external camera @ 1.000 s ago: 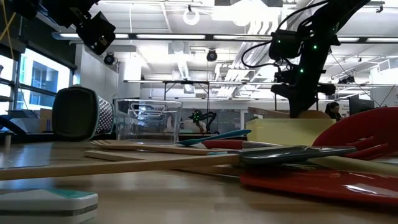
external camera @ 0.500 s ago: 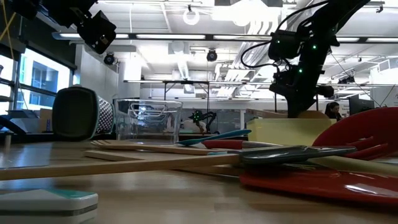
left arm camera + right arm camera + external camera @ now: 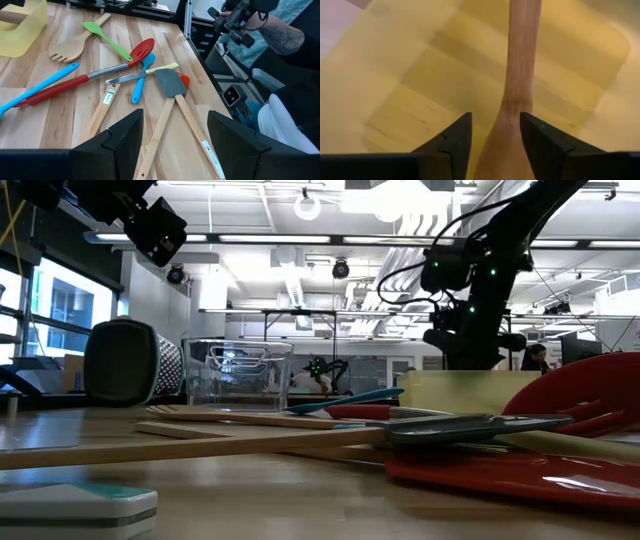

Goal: Pick & Place Kitchen Items
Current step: Put the green spatula into the top transparent bin

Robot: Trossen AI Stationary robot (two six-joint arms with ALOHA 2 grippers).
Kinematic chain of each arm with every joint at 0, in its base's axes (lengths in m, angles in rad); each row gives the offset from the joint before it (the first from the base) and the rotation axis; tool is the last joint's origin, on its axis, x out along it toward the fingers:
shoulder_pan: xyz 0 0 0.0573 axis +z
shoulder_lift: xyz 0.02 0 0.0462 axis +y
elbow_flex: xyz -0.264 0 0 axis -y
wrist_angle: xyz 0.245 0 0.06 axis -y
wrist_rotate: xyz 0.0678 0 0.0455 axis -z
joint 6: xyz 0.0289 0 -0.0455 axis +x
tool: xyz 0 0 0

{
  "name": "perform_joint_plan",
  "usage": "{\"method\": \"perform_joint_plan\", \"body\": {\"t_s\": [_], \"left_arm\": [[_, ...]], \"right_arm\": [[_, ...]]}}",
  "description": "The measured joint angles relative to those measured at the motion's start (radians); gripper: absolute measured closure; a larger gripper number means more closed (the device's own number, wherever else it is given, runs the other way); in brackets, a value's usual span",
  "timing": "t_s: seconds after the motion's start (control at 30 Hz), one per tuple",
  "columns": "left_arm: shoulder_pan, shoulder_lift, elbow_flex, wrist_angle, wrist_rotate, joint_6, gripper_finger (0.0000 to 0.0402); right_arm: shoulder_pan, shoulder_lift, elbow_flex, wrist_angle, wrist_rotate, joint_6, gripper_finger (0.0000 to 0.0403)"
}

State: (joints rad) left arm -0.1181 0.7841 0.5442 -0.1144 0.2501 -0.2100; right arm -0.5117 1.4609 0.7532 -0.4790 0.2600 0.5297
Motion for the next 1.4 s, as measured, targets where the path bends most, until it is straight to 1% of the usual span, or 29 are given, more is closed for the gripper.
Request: {"method": "perform_joint_plan", "body": {"t_s": [0.17,0.27,0.37,0.5,0.6,0.63,0.7,0.83,0.87,0.9,0.93,0.97,1.0,1.03,1.17,1.23,1.3,1.4], "left_arm": [[0.000,0.000,0.000,0.000,0.000,0.000,0.0184],[0.000,0.000,0.000,0.000,0.000,0.000,0.0184],[0.000,0.000,0.000,-0.001,0.000,0.000,0.0184],[0.000,0.000,0.000,0.000,0.000,0.000,0.0184],[0.000,0.000,0.000,-0.002,0.000,0.000,0.0184],[0.000,0.000,0.000,-0.004,0.000,0.000,0.0184],[0.000,0.000,0.000,-0.013,0.000,0.000,0.0184],[0.000,0.000,0.000,-0.022,0.000,0.000,0.0184],[0.000,0.000,0.000,-0.024,0.000,0.000,0.0184],[0.000,0.000,0.000,-0.024,0.000,0.000,0.0184],[0.000,0.000,0.000,-0.025,0.000,0.000,0.0184],[0.000,0.000,0.000,-0.024,0.000,0.000,0.0184],[0.000,0.000,0.000,-0.024,0.000,0.000,0.0184],[0.000,0.000,0.000,-0.025,0.000,0.000,0.0184],[0.000,0.000,0.000,-0.026,-0.001,0.000,0.0184],[0.000,0.000,0.000,-0.024,-0.002,0.000,0.0184],[0.000,0.000,0.000,-0.024,-0.003,0.000,0.0184],[0.000,0.000,0.000,-0.024,-0.024,0.000,0.0184]], "right_arm": [[0.010,-0.022,0.000,0.008,0.000,0.000,0.0188],[0.010,-0.041,0.003,0.007,-0.002,-0.002,0.0168],[0.010,-0.077,0.010,0.012,0.002,-0.014,0.0164],[0.022,-0.161,0.010,0.016,-0.009,-0.025,0.0170],[0.049,-0.248,0.010,0.023,-0.072,-0.035,0.0174],[0.060,-0.277,0.010,0.028,-0.113,-0.037,0.0175],[0.082,-0.337,0.011,0.045,-0.246,-0.037,0.0175],[0.131,-0.434,0.011,0.139,-0.638,-0.023,0.0175],[0.156,-0.449,0.011,0.172,-0.719,-0.022,0.0175],[0.187,-0.463,0.011,0.203,-0.781,-0.023,0.0175],[0.224,-0.473,0.012,0.222,-0.820,-0.029,0.0176],[0.263,-0.478,0.012,0.229,-0.833,-0.034,0.0176],[0.302,-0.480,0.012,0.231,-0.833,-0.034,0.0176],[0.336,-0.480,0.012,0.228,-0.812,-0.033,0.0176],[0.465,-0.452,0.012,0.227,-0.672,-0.029,0.0176],[0.535,-0.425,0.011,0.216,-0.627,-0.035,0.0176],[0.604,-0.397,0.011,0.215,-0.573,-0.084,0.0176],[0.689,-0.350,0.011,0.191,-0.423,-0.143,0.0176]]}}
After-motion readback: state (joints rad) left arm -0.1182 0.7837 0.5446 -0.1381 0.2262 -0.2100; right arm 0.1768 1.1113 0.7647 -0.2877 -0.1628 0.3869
